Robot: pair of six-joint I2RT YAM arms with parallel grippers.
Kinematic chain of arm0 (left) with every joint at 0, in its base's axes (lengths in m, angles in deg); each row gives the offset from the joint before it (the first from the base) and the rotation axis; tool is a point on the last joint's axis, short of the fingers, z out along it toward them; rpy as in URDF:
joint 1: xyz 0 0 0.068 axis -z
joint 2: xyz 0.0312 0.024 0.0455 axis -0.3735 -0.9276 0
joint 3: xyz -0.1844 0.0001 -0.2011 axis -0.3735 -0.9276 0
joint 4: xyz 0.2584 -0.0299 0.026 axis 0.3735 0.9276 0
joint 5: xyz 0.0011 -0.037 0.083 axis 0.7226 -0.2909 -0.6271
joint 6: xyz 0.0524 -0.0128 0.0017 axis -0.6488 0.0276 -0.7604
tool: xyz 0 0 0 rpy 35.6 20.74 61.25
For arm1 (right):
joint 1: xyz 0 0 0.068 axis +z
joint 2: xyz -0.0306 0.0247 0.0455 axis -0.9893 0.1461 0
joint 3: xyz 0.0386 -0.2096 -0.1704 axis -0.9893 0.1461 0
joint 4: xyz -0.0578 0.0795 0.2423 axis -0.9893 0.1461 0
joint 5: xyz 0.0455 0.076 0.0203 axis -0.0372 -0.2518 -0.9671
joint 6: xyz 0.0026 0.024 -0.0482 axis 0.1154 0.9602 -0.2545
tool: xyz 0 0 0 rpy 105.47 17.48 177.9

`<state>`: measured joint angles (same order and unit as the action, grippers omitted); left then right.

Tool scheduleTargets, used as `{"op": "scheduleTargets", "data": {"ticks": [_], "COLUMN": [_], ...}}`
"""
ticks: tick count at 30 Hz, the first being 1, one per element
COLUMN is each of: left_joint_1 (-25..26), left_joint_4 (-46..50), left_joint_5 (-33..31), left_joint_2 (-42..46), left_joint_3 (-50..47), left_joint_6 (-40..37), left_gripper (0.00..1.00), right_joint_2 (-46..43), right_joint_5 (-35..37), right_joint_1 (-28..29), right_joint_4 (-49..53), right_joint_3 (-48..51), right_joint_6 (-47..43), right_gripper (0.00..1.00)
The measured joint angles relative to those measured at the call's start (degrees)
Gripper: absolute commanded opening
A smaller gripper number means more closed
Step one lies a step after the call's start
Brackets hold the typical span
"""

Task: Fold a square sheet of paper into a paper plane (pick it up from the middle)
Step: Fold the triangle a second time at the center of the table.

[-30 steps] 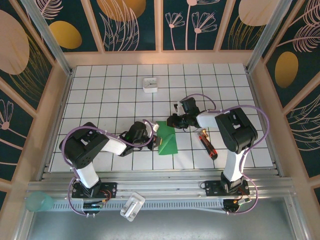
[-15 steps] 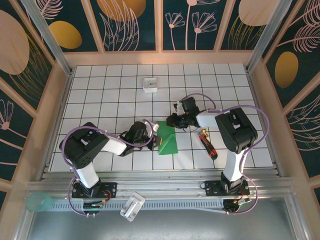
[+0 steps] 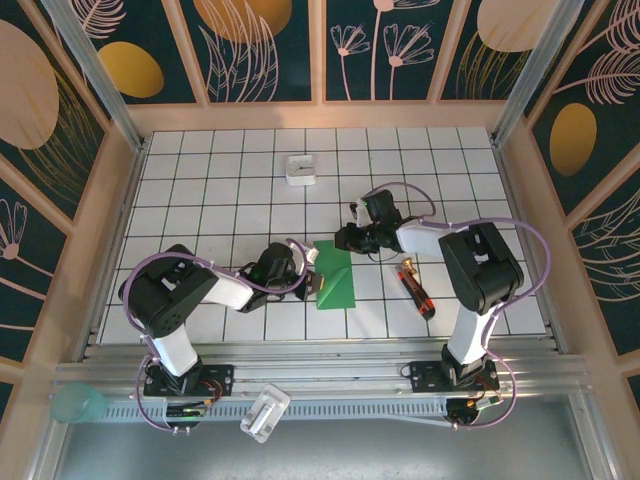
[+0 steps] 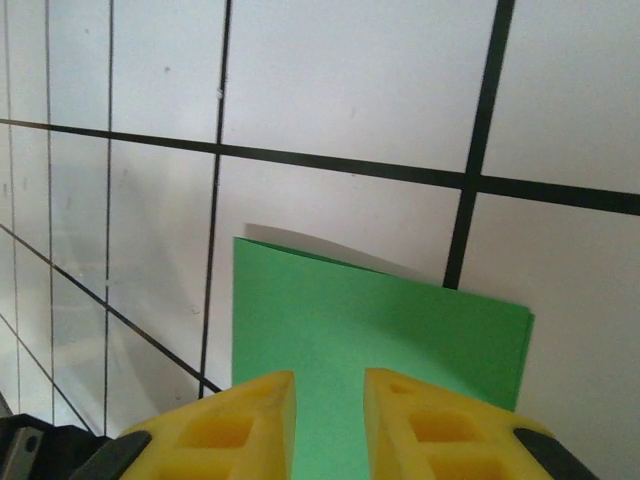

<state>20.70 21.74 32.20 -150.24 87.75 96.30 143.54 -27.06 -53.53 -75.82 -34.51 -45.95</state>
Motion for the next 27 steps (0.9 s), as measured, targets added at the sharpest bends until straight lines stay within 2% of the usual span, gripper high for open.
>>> {"op": "scheduleTargets", "data": {"ticks": [27], "left_joint_1": [-0.2], "left_joint_4": [5.5], "left_joint_5": [0.9], "left_joint_2": [-0.3], "left_joint_3": [2.9], "left_joint_6": [-0.7], "left_gripper": [0.00], "right_joint_2": [-11.6], "right_joint_5": [0.7], "right_joint_1": [-0.3], "right_joint_4": [1.5], "right_joint_3": [6.8], "right_joint_6": [1.5], "right_gripper": [0.24]}}
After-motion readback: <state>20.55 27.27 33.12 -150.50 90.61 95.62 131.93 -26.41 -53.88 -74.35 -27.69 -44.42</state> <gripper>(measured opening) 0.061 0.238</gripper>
